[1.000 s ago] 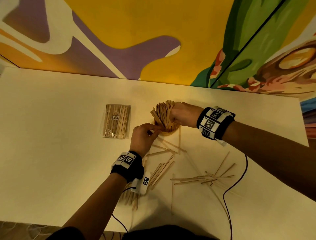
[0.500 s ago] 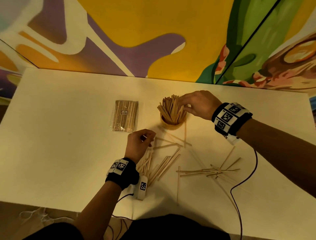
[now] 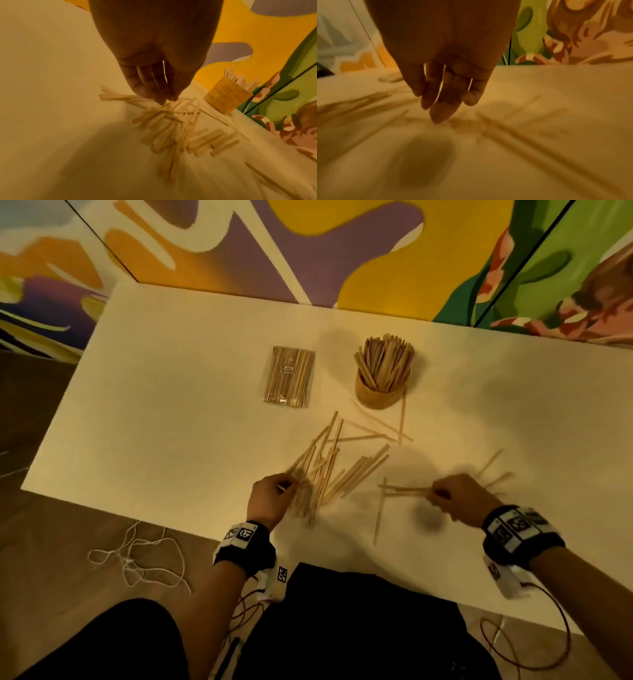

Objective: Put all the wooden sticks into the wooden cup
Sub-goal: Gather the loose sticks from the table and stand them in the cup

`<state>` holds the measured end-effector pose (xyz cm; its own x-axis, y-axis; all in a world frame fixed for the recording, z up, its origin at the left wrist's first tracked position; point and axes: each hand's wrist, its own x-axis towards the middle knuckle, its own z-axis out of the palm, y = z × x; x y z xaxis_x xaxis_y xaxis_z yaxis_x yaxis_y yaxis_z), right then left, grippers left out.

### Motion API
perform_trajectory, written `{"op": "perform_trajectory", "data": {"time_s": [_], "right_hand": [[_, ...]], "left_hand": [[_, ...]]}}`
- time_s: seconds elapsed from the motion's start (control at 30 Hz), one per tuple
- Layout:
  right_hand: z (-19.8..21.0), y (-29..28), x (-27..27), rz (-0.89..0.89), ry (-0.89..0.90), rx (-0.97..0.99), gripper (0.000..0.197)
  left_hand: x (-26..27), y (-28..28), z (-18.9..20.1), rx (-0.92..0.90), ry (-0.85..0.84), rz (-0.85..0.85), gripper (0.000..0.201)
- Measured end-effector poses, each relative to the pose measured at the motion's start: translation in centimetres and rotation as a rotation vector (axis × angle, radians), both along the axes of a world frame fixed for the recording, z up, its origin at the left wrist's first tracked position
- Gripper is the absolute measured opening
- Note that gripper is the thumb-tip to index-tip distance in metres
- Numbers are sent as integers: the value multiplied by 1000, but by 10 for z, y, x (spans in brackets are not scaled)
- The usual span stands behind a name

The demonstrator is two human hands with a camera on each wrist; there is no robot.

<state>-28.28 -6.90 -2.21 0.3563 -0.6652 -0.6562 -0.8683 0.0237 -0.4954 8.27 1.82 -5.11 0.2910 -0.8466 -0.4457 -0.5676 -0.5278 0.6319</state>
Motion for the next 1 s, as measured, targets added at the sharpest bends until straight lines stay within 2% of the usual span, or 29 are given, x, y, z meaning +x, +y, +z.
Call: {"op": "perform_trajectory", "data": {"time_s": [0.1, 0.17, 0.33, 0.43, 0.57, 0.73, 1.0], "right_hand": [[-29, 44, -12, 80, 86, 174, 33], [-39, 62, -17, 97, 110, 155, 31], [-41, 68, -15, 59, 109, 80, 35], [-39, 70, -12, 22, 114, 63, 38], [-38, 75, -12, -55, 100, 43, 30], [-39, 77, -12, -82, 89, 31, 26], [-39, 78, -12, -104, 88, 12, 26]], "left_hand": [[-7, 7, -8, -10, -209, -67, 39], [-11, 4, -10, 14, -263, -85, 55], [-26, -20, -7, 107, -308, -145, 66], [-44, -31, -1, 159, -317, -190, 83], [-73, -37, -4, 169, -366, -262, 90], [-84, -46, -17, 121, -315, -275, 84], [-80, -52, -20, 50, -286, -377, 36]]}}
